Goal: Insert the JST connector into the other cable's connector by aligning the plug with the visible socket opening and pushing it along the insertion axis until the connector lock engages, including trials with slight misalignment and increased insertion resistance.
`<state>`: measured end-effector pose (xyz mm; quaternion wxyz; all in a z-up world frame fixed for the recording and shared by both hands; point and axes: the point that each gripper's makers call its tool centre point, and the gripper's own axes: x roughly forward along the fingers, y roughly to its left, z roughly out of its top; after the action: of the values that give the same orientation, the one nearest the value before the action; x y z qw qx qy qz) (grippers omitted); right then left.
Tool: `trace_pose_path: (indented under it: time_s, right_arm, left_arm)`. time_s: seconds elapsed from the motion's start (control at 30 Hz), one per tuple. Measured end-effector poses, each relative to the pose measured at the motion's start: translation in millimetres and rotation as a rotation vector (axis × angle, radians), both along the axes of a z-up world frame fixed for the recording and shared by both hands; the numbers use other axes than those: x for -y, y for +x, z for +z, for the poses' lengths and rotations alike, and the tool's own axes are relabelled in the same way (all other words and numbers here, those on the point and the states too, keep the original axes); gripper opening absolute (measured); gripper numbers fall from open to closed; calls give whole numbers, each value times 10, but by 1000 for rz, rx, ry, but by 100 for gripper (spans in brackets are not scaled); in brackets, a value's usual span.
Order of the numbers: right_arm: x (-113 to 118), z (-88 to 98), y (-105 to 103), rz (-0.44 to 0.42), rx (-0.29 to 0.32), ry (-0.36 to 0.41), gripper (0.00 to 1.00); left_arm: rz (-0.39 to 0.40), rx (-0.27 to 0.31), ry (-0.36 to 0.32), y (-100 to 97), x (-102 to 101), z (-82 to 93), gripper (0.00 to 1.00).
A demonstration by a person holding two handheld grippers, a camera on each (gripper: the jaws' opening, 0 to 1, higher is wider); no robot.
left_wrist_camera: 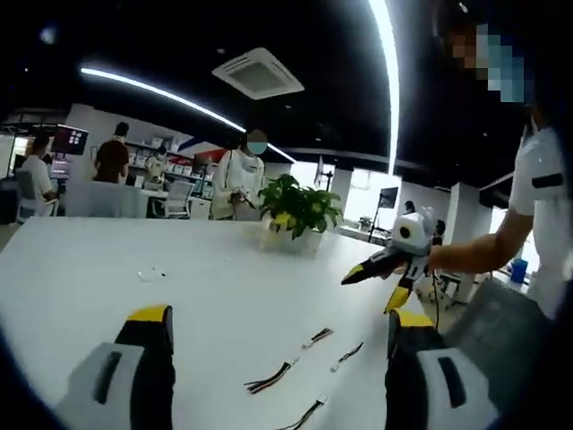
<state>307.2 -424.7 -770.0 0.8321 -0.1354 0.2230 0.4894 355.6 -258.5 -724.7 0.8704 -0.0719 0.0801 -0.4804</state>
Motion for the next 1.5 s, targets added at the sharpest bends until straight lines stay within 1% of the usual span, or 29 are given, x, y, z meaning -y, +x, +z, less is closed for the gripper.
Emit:
trace_pose_path:
  time_s: [0.07,0.1,0.13,0.17,0.2,0.23,0.3,0.33,0.37,0.4,0.43,0.47,0.57,0.6,0.67,0.7,0.73,0.8,0.87,0.93,1.0,1.07,1.13,1.2,1.27,1.3,1.37,1.47,1.5]
  right_arm:
    - [-45,-48,31,26,-1,3,53]
    - [-58,-72,53,26,-6,4,51]
    - [-78,-98,68,32,-14,6,51]
    - [-114,-133,84,48,-19,9,51]
    - [-137,-155,98,57,-19,9,52]
    - [-174,-186,110,73,-17,6,53]
    - [-226,-237,137,96,-9,0,51]
    - [-245,-258,150,102,-7,-1,49]
    - [-273,-286,170,111,-6,3,48]
    - [-297,-295,178,121,-4,13,47]
    - [-328,-308,205,130,2,27,45]
    - [-335,-314,216,131,3,30,44]
    - [-372,-386,285,132,-2,38,40]
    - [-378,-416,299,133,-3,35,38]
    - [-375,-517,320,133,-21,14,37]
    - [-391,-549,317,137,-33,20,37]
    - [-407,-562,309,141,-39,26,39]
    - [-430,-591,306,145,-42,25,38]
    - [-455,-633,311,160,-32,17,35]
    - [-470,-653,328,156,-41,27,31]
    - [-505,-649,324,160,-56,57,32]
    - [-514,-690,341,163,-53,43,33]
    - [-514,-714,341,176,-44,29,29]
    - [-520,-723,342,180,-46,30,28]
    - [-518,-742,339,185,-48,22,28]
    - [-517,-751,337,188,-47,19,27]
    - [-513,-752,343,192,-38,17,25]
    - [-501,-752,358,189,-34,19,22]
    - [-500,-754,356,193,-27,23,21]
  left_arm:
    - [-17,-15,-4,73,46,-61,99]
    - [-25,-33,10,96,67,-115,98]
    - [-50,-34,36,94,94,-172,94]
    - [-90,-22,82,87,135,-257,92]
    - [-107,-15,113,93,158,-317,90]
    - [-125,-14,130,103,193,-373,88]
    - [-152,-55,83,108,273,-401,88]
    - [-154,-67,49,106,322,-380,88]
    - [-160,-69,37,114,349,-382,87]
    - [-162,-62,48,134,352,-403,85]
    - [-171,-33,61,150,383,-413,82]
    - [-175,-25,73,160,399,-432,80]
    - [-201,-33,83,185,482,-502,76]
    - [-211,-36,92,178,507,-534,72]
    - [-239,-26,119,126,597,-606,65]
    - [-240,-29,132,111,632,-646,60]
    - [-225,-44,185,115,629,-754,56]
    - [-237,-42,195,81,679,-791,52]
    - [-254,-36,210,43,721,-834,48]
    - [-253,-42,217,45,741,-866,46]
    - [-254,-48,214,46,776,-874,46]
    - [-256,-51,220,58,760,-904,45]
    - [-268,-49,236,43,755,-941,41]
    - [-275,-51,242,45,748,-973,37]
    - [-277,-61,236,63,747,-999,33]
    - [-285,-61,229,57,756,-997,30]
    - [-284,-66,227,77,758,-1013,27]
    - [-289,-64,252,86,756,-1070,26]
    - [-302,-67,277,70,753,-1113,26]
